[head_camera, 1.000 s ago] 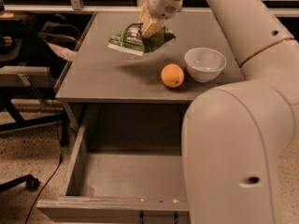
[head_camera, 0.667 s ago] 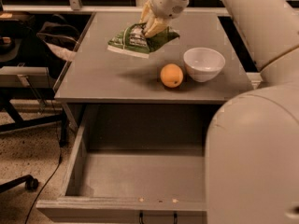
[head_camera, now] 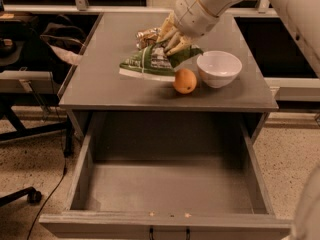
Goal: Place green jalapeno chip bag into top drawer
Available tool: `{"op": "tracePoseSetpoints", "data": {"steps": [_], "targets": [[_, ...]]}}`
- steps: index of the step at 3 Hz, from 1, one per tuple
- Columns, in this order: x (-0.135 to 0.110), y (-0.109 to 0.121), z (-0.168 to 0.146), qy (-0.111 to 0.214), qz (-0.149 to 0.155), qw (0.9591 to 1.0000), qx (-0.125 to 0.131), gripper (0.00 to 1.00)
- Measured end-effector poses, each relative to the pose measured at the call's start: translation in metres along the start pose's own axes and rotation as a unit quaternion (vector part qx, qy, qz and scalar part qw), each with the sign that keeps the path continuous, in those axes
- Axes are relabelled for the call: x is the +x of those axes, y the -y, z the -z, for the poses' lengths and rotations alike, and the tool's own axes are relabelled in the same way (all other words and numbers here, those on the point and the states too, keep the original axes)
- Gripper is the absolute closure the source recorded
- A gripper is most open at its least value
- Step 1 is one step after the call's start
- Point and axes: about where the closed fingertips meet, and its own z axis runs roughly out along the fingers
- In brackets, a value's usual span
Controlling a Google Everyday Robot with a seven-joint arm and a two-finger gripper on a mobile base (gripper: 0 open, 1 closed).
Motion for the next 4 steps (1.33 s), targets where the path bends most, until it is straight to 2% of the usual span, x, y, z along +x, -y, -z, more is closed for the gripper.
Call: {"op": "tracePoseSetpoints", "data": {"steps": [1, 2, 3, 4], "targets": [[-0.009, -0.028, 0.005, 0.011, 0.014, 0.9998, 0.0, 1.0], [-0.02, -0.058, 0.011, 0.019, 0.015, 0.9997, 0.003, 1.0], [-0.031, -0.103, 0.022, 0.022, -0.005, 0.9997, 0.007, 1.0], [-0.031, -0.103, 0.022, 0.022, -0.005, 0.9997, 0.007, 1.0]]}}
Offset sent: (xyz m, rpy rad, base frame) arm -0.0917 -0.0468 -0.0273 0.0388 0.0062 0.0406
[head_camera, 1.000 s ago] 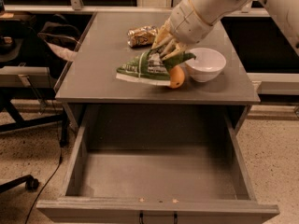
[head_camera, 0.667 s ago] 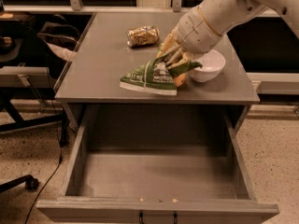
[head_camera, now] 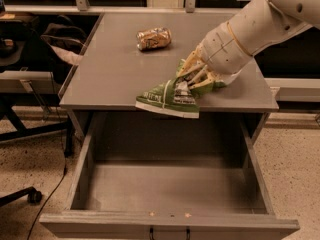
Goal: Place green jalapeno chip bag into top drawer
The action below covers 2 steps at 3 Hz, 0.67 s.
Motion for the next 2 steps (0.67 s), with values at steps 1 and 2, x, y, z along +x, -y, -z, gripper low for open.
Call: {"op": "tracePoseSetpoints", "data": {"steps": [1, 2], "targets": [[-0.009, -0.006, -0.004, 0.004, -0.003, 1.0, 0.004, 1.0], [-0.027, -0.021, -0.006, 0.008, -0.018, 0.9996, 0.021, 1.0]]}}
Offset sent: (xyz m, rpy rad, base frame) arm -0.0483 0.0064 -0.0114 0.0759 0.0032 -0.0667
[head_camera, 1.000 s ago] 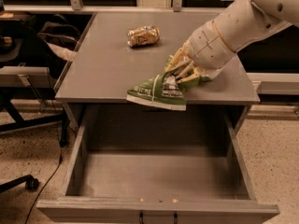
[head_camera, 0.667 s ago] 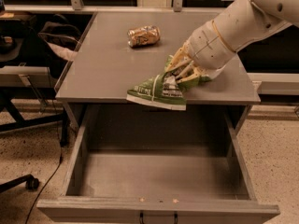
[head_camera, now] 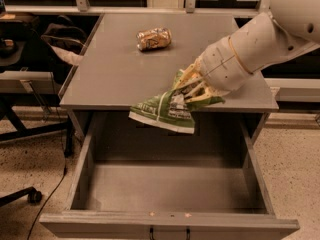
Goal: Place green jalapeno chip bag into top drawer
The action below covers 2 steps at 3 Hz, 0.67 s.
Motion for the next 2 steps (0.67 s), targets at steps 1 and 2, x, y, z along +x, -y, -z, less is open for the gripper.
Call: {"op": "tracePoseSetpoints", "data": {"steps": [1, 2], "targets": [[-0.008, -0.009, -0.003, 0.006, -0.009, 0.9999, 0.005, 1.0], [-0.001, -0.021, -0.011, -0.02, -0.03, 0.9992, 0.017, 1.0]]}}
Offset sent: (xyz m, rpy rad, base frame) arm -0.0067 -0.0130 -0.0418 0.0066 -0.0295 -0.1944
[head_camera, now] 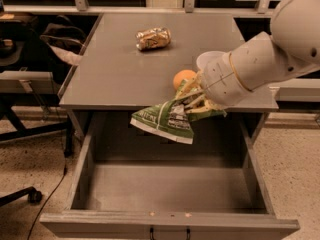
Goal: Place green jalapeno chip bag into top drawer
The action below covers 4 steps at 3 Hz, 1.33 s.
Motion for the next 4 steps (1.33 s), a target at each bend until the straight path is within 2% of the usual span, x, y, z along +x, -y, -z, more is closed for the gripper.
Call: {"op": "tracePoseSetpoints", "data": {"steps": [1, 2, 3, 4], "targets": [[0.021, -0.012, -0.014, -0.049, -0.039, 0.9979, 0.017, 1.0], [0.045, -0.025, -0.031, -0.1, -0.089, 0.9904, 0.035, 1.0], [0.048, -0.024, -0.034, -0.105, -0.1, 0.9885, 0.042, 1.0], [0.047, -0.024, -0.034, -0.104, -0.099, 0.9888, 0.041, 1.0]]}}
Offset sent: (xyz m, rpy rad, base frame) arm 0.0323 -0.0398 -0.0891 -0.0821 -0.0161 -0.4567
